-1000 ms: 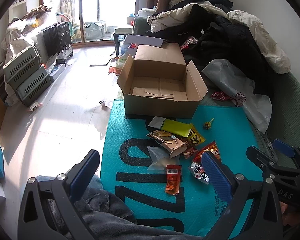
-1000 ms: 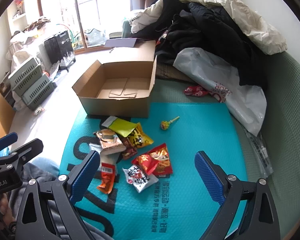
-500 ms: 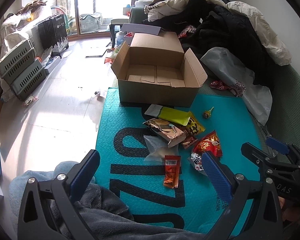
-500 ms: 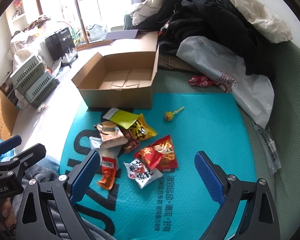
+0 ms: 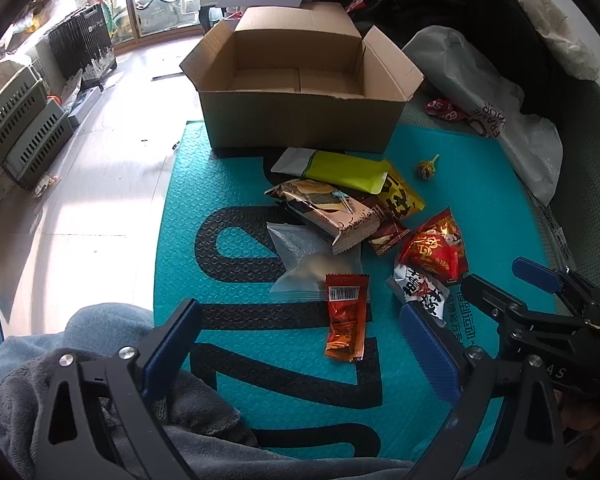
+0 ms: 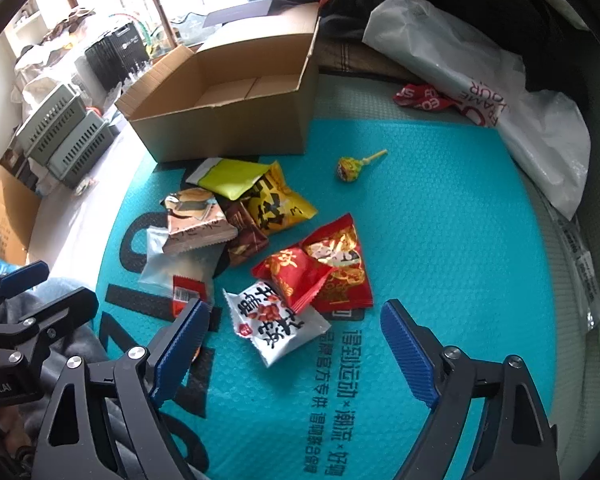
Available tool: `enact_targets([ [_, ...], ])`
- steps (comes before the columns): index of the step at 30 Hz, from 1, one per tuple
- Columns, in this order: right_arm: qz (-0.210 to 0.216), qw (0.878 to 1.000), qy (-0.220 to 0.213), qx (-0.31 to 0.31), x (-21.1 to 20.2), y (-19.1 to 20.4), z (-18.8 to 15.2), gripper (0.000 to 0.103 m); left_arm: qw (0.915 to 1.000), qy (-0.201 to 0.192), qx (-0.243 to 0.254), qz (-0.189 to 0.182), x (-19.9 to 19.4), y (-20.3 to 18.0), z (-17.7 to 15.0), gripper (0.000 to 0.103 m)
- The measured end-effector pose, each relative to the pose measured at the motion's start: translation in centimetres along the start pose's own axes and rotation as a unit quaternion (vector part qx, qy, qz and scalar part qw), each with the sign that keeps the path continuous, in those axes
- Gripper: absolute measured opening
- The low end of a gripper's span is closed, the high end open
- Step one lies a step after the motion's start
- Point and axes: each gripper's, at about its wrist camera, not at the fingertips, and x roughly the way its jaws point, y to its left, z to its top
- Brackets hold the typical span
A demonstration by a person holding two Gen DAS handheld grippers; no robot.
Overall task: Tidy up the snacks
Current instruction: 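Grasp the orange sachet with the left tool while the right tool grasps the white peanut packet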
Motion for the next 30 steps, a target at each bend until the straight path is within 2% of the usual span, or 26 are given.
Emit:
enact_targets([
  [5,0.016,1.0,0.021,-0.001,2.0,-0.9,-0.7,0.086,0.9988,0.047,0.009,-0.005,2.7,-0.6,-0.3,0.093],
  [10,0.025,0.999,0.036,-0.006,3.5,-1.5,-1.4,0.085,0.9953,0.092,0.011,-0.029,5.1,-1.3,-0.4,0.093],
  [12,0.029,0.999,0.041,-0.003,3.8,-1.8,-1.6,0.085,0.9935,0.106,0.009,-0.041,6.0,-1.6,-0.5,0.086],
  [15,0.026,0.999,0.048,0.001,4.3,-2.3,-1.7,0.08,0.9898,0.134,0.001,-0.048,7.5,-1.9,-0.6,0.081],
  [19,0.033,0.998,0.054,0.004,4.7,-2.9,-1.7,0.08,0.9855,0.162,-0.005,-0.051,9.0,-2.2,-0.7,0.075],
  [23,0.031,0.998,0.058,-0.005,5.0,-2.9,-1.8,0.08,0.9831,0.178,0.003,-0.045,10.0,-2.9,-1.0,0.061],
  [27,0.031,0.998,0.062,-0.006,5.2,-2.9,-1.7,0.08,0.9838,0.175,0.009,-0.039,10.1,-3.4,-1.1,0.032],
  [29,0.031,0.997,0.064,-0.006,5.3,-2.9,-1.7,0.08,0.984,0.173,0.004,-0.044,10.2,-3.5,-1.0,0.031],
  [30,0.031,0.997,0.065,-0.006,5.3,-2.9,-1.7,0.08,0.9841,0.171,-0.001,-0.048,10.1,-3.3,-0.9,0.027],
])
